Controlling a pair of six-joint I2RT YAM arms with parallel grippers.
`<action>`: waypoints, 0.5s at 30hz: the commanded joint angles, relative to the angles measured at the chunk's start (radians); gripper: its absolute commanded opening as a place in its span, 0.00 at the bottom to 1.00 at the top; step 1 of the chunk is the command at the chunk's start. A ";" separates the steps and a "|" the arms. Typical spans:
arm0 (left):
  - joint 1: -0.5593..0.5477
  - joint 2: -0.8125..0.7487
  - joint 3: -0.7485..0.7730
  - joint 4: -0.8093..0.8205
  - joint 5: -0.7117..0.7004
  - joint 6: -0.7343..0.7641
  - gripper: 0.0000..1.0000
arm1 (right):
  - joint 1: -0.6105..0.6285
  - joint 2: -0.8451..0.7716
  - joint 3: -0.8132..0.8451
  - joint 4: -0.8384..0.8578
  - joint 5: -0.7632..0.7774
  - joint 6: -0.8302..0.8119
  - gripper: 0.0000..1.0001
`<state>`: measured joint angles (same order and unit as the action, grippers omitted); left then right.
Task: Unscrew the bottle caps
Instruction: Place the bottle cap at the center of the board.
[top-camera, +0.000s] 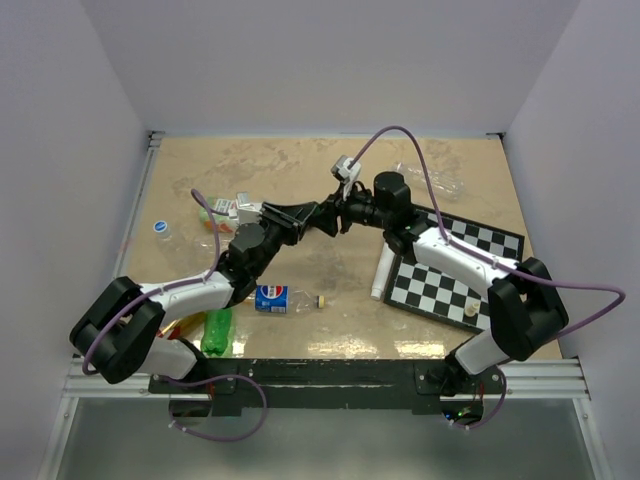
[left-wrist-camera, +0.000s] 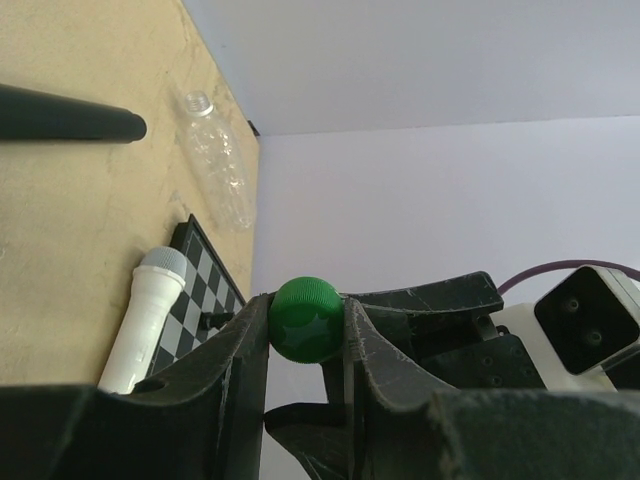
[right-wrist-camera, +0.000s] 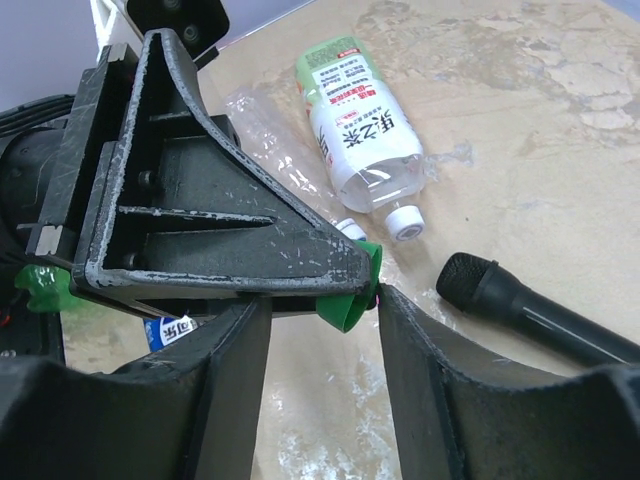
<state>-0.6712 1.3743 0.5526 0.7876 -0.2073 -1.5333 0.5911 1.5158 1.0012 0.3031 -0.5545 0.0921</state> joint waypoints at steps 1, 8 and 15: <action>-0.013 0.011 0.035 0.078 -0.003 -0.027 0.00 | 0.006 -0.040 -0.021 0.083 0.065 0.047 0.48; -0.018 0.020 0.033 0.105 0.013 -0.034 0.00 | 0.006 -0.042 -0.041 0.116 0.082 0.064 0.26; -0.018 0.019 0.020 0.128 0.014 -0.031 0.00 | 0.006 -0.043 -0.042 0.116 0.088 0.047 0.06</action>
<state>-0.6754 1.3941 0.5526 0.8055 -0.2214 -1.5532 0.5892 1.5085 0.9585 0.3752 -0.4839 0.1299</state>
